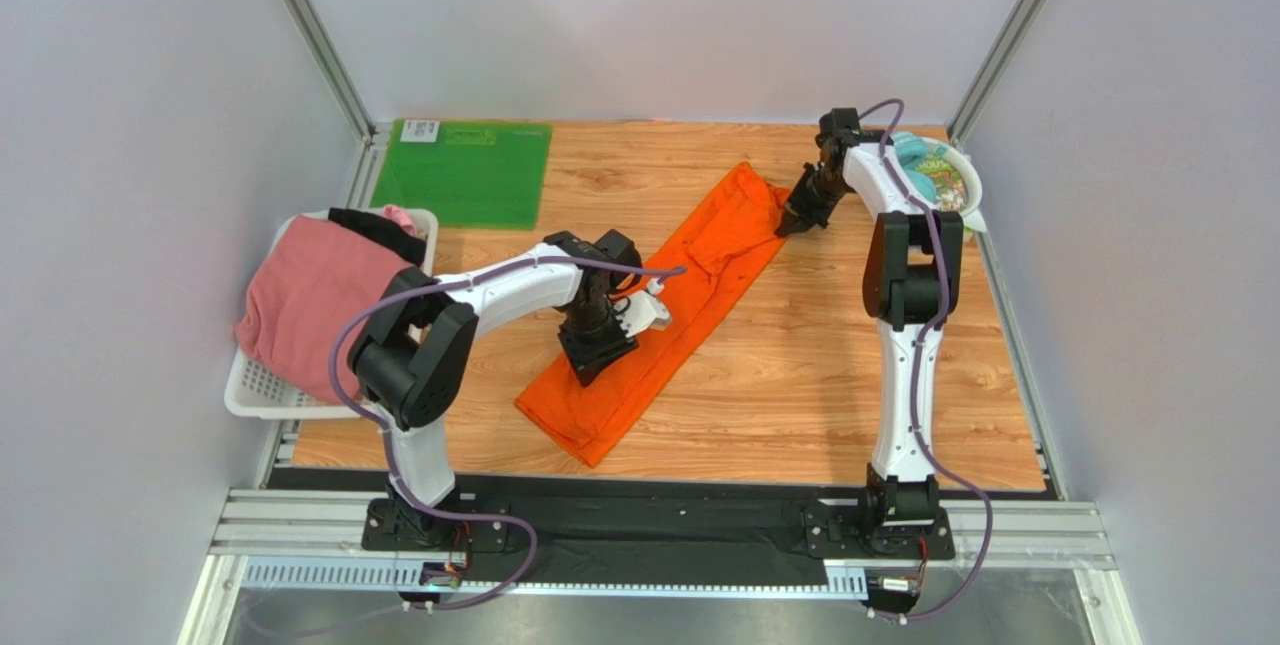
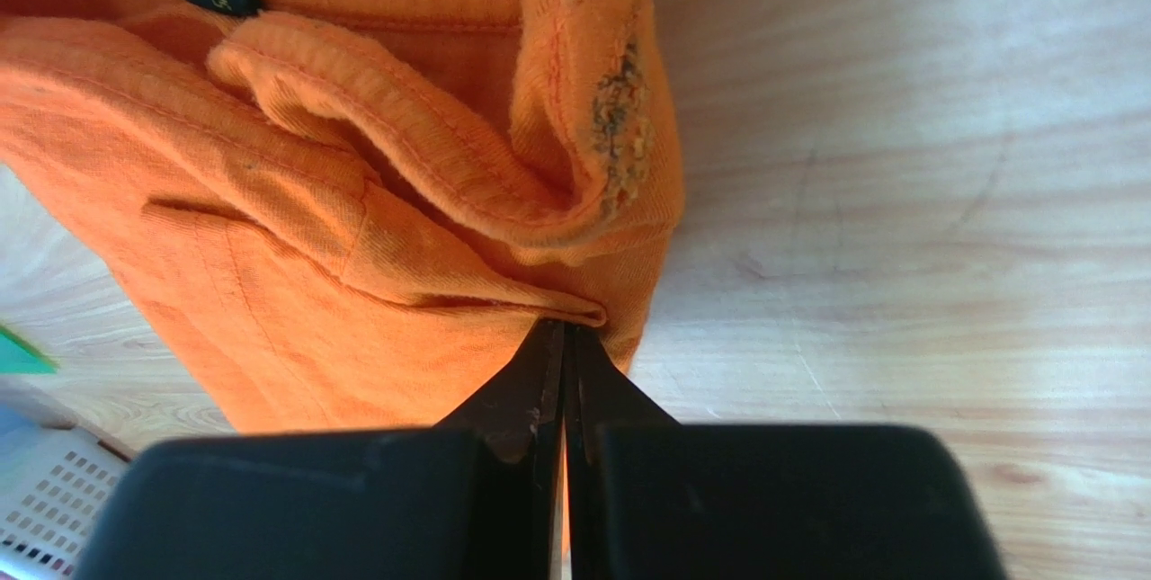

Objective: Fold and stack the t-shirts

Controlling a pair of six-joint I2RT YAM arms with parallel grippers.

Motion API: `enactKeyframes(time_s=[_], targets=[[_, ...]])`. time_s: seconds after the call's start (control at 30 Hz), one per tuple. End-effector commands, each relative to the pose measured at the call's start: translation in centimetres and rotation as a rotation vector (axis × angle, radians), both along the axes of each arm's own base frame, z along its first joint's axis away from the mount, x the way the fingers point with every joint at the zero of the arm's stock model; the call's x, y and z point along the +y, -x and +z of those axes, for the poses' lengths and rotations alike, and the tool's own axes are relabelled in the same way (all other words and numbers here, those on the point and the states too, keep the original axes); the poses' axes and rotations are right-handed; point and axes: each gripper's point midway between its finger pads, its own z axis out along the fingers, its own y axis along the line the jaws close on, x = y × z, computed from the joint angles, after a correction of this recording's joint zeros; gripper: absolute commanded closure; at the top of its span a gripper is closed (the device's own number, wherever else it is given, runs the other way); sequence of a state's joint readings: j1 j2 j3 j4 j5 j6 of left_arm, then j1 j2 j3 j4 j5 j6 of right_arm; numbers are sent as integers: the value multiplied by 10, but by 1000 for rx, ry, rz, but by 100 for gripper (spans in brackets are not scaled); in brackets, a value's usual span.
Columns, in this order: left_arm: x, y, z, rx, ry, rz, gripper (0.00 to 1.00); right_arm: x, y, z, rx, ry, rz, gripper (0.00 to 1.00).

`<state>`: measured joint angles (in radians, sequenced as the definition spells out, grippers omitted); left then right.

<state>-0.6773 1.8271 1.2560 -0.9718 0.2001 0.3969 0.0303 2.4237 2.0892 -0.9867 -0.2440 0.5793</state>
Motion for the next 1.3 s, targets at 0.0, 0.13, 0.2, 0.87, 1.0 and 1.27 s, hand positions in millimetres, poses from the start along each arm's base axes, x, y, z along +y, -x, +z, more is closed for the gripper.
enactKeyframes(time_s=[0.0, 0.13, 0.2, 0.87, 1.0, 1.27], targets=[[-11, -2, -2, 8, -10, -47, 57, -5, -15, -7, -5, -16, -9, 100], [-15, 0, -9, 28, -38, -65, 57, 6, -21, -18, 17, -102, -18, 100], [-22, 2, -11, 46, -32, -74, 58, -4, -27, -20, 13, -149, -45, 100], [-122, 21, -11, 202, 102, -169, 58, 38, -75, -11, -118, -462, -33, 100], [-132, 37, -12, 264, 118, -175, 58, 36, -86, -8, -150, -489, -53, 100], [-153, 58, -11, 346, 162, -120, 58, 39, -106, -7, -199, -582, -69, 100]])
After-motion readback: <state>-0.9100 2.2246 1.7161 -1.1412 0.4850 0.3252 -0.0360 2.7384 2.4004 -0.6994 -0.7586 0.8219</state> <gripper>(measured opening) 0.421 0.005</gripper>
